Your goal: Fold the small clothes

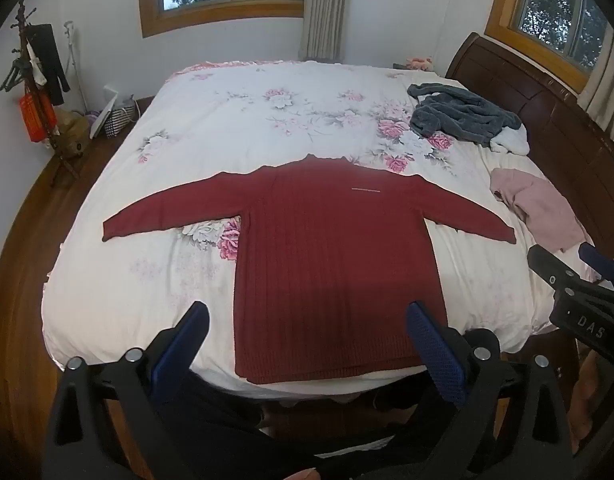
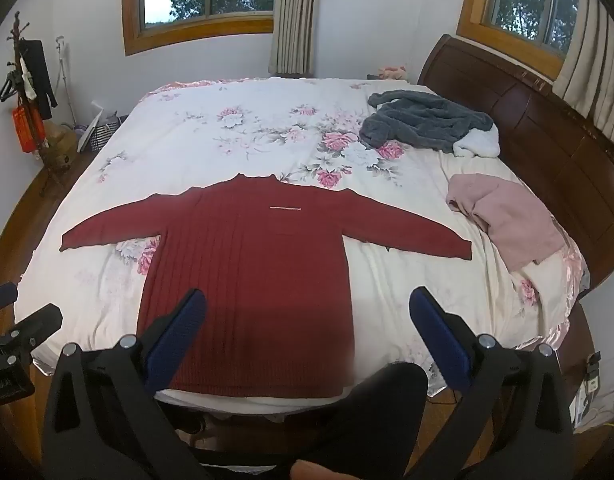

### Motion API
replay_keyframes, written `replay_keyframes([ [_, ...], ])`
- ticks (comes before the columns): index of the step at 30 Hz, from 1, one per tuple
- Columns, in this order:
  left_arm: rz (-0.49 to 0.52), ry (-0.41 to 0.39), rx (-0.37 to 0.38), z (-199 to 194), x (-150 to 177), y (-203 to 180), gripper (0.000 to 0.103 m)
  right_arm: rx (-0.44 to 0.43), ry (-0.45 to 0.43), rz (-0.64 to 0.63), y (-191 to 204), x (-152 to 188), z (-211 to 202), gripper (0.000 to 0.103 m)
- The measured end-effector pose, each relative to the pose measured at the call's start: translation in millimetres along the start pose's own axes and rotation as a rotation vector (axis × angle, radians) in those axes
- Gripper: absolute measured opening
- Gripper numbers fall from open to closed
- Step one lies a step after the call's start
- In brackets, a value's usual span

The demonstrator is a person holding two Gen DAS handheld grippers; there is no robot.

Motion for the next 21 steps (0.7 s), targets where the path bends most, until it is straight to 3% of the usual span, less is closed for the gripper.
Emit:
replay_keyframes([
  [21, -0.003, 0.0, -0.006, 1, -3, 4, 0.099, 0.001, -0.021, -0.005, 9, -9, -1, 0.1],
])
Point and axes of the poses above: each gripper's, at about its wrist camera, not at the fingertips, and z roughly the way its jaws point, y to its left, x to its underside, the point moved 10 cm from there along z, roughly the way its jaws point, and after that the axes turned 2 degrees about -y, right-handed, at the moved point
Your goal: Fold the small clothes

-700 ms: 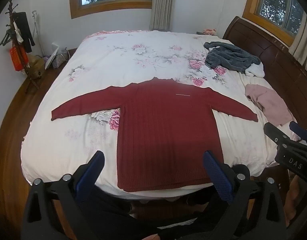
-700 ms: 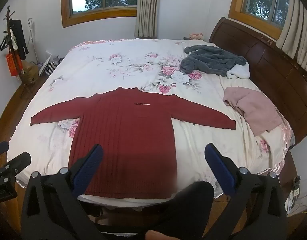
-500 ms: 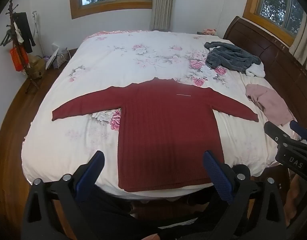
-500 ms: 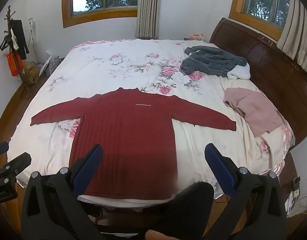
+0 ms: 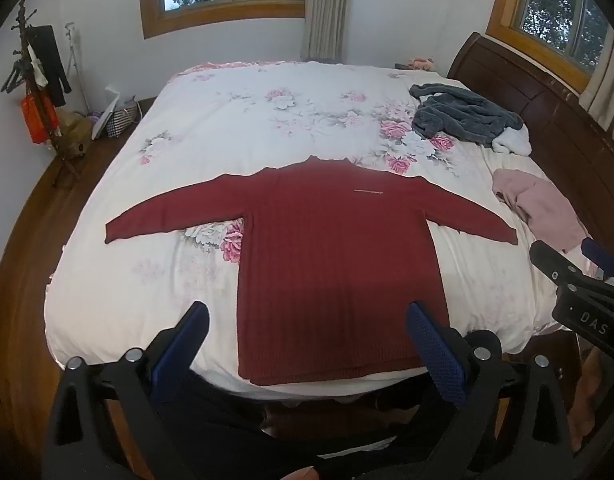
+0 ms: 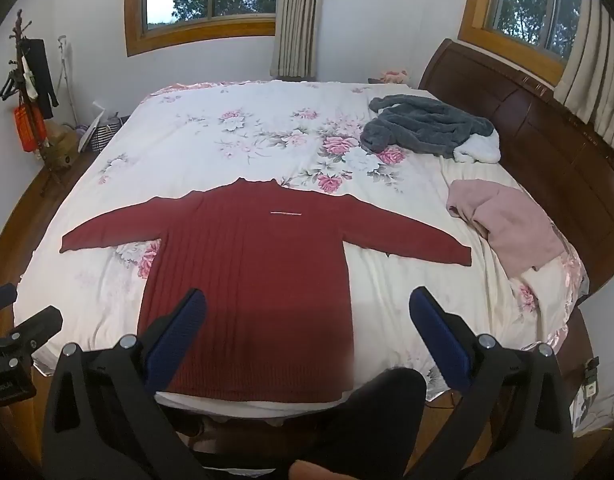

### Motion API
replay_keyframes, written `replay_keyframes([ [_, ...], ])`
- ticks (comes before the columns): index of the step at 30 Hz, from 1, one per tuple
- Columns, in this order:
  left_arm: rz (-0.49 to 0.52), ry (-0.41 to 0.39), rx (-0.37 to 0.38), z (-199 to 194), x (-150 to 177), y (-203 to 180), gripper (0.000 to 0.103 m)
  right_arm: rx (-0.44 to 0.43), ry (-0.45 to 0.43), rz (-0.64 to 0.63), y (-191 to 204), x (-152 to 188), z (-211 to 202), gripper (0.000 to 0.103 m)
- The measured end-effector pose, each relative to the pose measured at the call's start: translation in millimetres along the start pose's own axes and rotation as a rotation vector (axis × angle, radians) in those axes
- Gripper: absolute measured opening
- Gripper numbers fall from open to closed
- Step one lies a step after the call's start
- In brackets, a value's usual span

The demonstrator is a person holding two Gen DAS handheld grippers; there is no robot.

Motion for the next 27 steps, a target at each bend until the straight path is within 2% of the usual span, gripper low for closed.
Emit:
replay_keyframes([
  [21, 0.0, -0.002, -0.005, 2, -5, 2, 0.099, -0.001, 0.001, 0.003, -6, -2, 3, 0.1],
  [27, -0.018, -0.024, 0.002, 0, -11, 9, 0.099, 0.008, -0.016, 0.005, -10, -6, 2, 0.1],
])
Point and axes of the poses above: each gripper's, at about its wrist camera, not at the fingertips, and z roughly the way its jaws point, y to its left, x to its underside, the point moved 10 cm from there along z, roughly the way its jaws point, and after that the axes turned 2 degrees about -y, right-handed, at the moved point
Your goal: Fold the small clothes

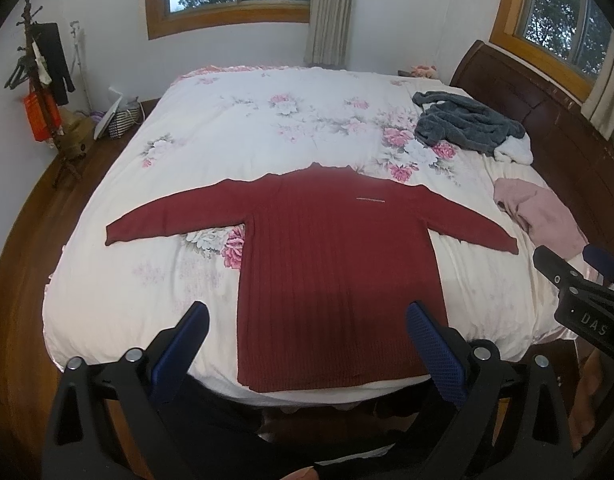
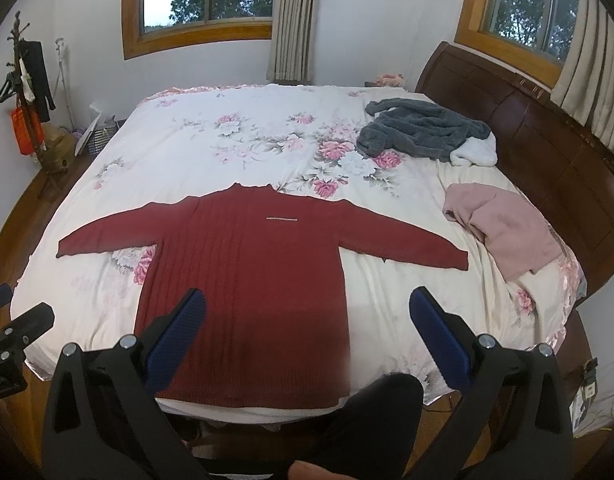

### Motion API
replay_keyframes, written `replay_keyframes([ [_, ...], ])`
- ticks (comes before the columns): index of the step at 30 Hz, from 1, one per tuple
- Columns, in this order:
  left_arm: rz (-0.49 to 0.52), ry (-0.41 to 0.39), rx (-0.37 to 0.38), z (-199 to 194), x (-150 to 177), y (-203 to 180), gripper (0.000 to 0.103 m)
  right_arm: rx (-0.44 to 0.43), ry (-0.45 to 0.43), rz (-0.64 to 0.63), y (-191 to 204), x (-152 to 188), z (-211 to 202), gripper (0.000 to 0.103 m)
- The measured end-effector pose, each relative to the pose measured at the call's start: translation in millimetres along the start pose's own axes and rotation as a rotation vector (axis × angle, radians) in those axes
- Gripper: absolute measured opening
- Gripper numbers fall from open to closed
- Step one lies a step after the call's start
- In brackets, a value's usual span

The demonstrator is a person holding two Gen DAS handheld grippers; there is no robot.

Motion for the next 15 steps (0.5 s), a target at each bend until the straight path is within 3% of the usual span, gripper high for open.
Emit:
replay_keyframes([
  [15, 0.005, -0.002, 0.0, -1.7, 0.9, 0.2, 0.099, 0.001, -0.003, -0.002, 2.8, -1.3, -2.0, 0.1],
])
Point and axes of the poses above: each gripper's, at about its wrist camera, not at the fingertips, and z roughly the way its jaws point, y to its left, x to its underside, the point moved 10 cm from there along z, roughly the way its jaws point, and after that the axes turned 2 degrees about -y, right-handed, at the moved point
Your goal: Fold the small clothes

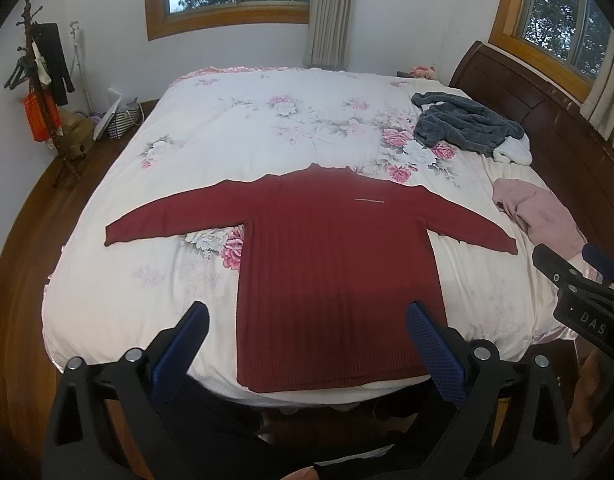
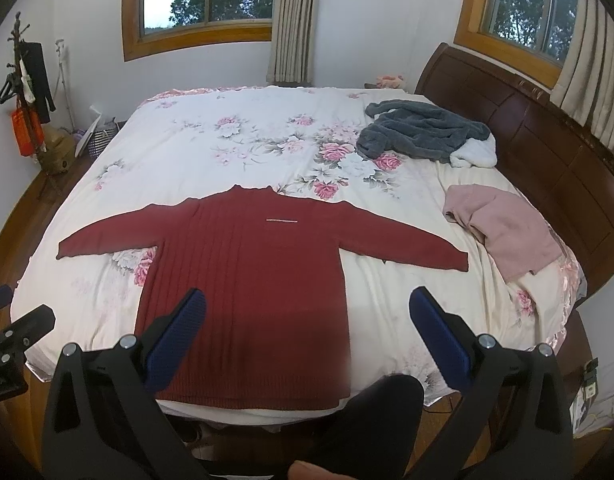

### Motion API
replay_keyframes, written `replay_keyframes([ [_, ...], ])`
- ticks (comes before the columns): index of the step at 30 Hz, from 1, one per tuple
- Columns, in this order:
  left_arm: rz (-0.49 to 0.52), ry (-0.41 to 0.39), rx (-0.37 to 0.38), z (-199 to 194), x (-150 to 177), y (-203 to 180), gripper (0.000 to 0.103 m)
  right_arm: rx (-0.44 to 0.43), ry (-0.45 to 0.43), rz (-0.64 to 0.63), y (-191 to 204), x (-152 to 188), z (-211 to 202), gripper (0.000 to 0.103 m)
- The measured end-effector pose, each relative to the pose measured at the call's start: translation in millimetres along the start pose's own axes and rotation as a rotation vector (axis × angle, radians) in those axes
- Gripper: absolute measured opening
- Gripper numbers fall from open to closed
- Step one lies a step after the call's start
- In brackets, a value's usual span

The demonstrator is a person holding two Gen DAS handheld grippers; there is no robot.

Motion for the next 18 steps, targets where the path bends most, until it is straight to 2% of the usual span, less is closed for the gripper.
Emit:
replay_keyframes([
  [18, 0.001, 0.005, -0.005, -1.2, 1.5, -0.8, 0.099, -0.001, 0.006, 0.001, -0.3, 0.8, 2.1, 0.1],
])
Point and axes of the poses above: each gripper's, at about its wrist camera, not at the fingertips, and z roughly the way its jaws point, y to its left, x to its underside, the point moved 10 cm from there along z, roughly the way its jaws point, and after that the axes turned 2 degrees about -y, right-handed, at the moved point
